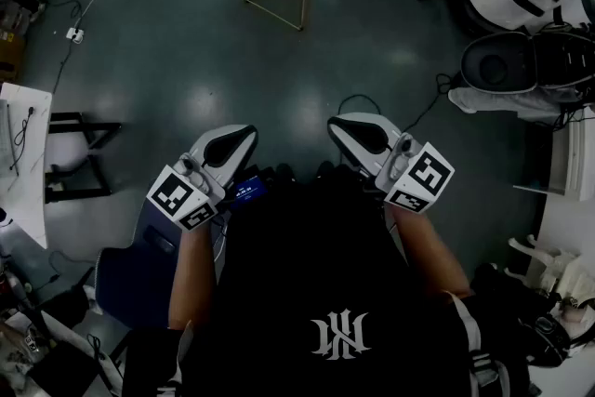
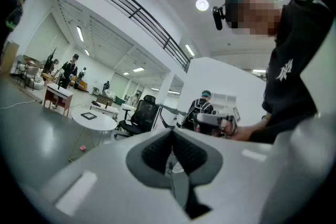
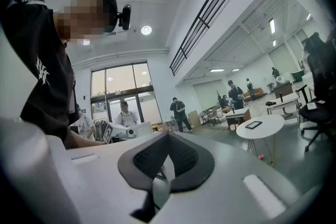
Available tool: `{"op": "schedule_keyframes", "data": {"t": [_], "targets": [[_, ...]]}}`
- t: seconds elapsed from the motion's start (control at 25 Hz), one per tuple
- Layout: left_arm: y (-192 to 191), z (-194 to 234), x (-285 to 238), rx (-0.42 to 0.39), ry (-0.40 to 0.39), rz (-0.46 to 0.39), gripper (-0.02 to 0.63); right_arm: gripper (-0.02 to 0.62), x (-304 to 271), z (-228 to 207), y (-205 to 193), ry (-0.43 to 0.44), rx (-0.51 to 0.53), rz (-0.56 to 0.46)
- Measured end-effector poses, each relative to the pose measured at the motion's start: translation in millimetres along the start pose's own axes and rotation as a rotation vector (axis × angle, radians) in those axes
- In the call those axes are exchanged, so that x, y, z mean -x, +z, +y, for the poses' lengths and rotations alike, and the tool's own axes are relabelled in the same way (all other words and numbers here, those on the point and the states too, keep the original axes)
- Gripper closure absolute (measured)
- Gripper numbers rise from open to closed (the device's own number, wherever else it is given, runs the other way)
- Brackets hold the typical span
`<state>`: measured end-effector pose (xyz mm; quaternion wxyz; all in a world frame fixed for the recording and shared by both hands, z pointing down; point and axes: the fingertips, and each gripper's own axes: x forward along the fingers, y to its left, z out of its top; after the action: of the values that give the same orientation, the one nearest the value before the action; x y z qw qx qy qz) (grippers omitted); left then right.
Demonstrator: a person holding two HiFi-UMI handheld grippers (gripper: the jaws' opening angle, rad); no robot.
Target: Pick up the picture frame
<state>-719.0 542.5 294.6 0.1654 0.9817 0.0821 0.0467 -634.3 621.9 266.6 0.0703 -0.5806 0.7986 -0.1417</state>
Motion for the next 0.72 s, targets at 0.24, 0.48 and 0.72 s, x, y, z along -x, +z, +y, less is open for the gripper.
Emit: {"op": "schedule_keyframes", "data": {"t": [0.24,0.48,0.72], "targets": [[1,5,-2,0.023,-0.016,-0.021,0.603,0.603,2,-10,-4,-0.052,-0.039,-0.018],[4,20,-17,0.086,-0.030,-0.058,0.603,0.601,18,-38,1,-0.144,0.017,0.016],[14,33,-45,0.152,-0.018,-0.090,0.603,0.601,79,-121,34,-0.287,0.061,-0.003]]}}
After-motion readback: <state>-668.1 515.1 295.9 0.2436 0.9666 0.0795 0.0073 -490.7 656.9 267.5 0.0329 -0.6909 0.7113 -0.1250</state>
